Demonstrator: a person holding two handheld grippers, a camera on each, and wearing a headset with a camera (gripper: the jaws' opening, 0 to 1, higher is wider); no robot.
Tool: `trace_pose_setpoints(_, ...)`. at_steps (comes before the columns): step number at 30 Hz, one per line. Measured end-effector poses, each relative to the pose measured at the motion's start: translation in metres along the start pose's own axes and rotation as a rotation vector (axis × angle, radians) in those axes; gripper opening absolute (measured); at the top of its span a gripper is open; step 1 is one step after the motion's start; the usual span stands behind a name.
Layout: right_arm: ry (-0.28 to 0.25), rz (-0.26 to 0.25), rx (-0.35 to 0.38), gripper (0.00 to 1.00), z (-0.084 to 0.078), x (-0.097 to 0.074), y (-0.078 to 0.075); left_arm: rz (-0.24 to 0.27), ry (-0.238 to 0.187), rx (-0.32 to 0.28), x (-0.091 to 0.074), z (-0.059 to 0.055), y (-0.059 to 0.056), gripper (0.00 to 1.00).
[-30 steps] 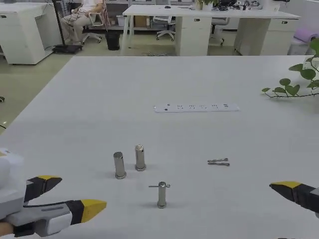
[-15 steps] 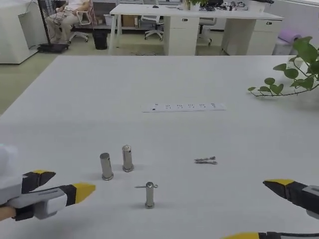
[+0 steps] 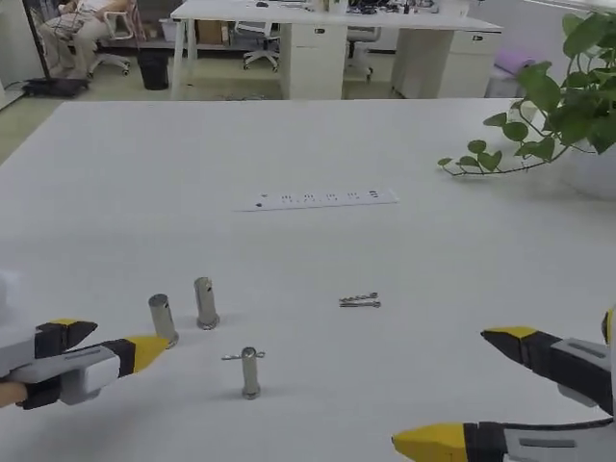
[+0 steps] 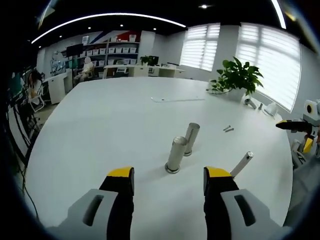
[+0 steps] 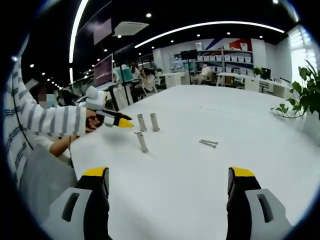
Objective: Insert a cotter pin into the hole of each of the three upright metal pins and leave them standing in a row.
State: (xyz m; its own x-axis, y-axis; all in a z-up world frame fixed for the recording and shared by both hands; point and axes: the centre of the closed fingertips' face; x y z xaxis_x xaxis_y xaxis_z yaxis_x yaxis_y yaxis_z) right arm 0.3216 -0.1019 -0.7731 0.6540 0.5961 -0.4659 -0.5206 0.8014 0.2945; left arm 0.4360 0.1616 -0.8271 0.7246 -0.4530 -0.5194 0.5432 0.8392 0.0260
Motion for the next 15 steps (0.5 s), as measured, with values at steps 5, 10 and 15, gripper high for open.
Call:
trace_pose_setpoints(5, 0.003, -0.004, -0.003, 1.0, 0.0, -0.001, -0.004, -0.015, 0.002, -0.024, 0.011, 0.007, -0.007, 0.48)
trace_pose_setpoints(10, -0.018, 0.002, 0.011, 1.0, 0.006, -0.004, -0.006, -0.011, -0.007, -0.023, 0.019, 0.014, -0.008, 0.41)
trace_pose_setpoints(15, -0.031, -0.007, 0.014, 1.0, 0.011, -0.005, -0.009, -0.005, -0.001, -0.004, 0.026, 0.018, -0.008, 0.34)
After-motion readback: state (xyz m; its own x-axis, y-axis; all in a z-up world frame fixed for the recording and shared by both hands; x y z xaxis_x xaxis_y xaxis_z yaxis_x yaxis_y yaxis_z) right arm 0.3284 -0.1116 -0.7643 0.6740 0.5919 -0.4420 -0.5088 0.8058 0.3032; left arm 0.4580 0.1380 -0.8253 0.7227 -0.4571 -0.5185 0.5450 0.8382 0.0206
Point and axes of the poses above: the centre of the closed fingertips' face, and the gripper's own axes: x roughly forward along the fingers, y roughly to its left, z roughly out of its top, and after that the axes turned 11 degrees about x, right-handed
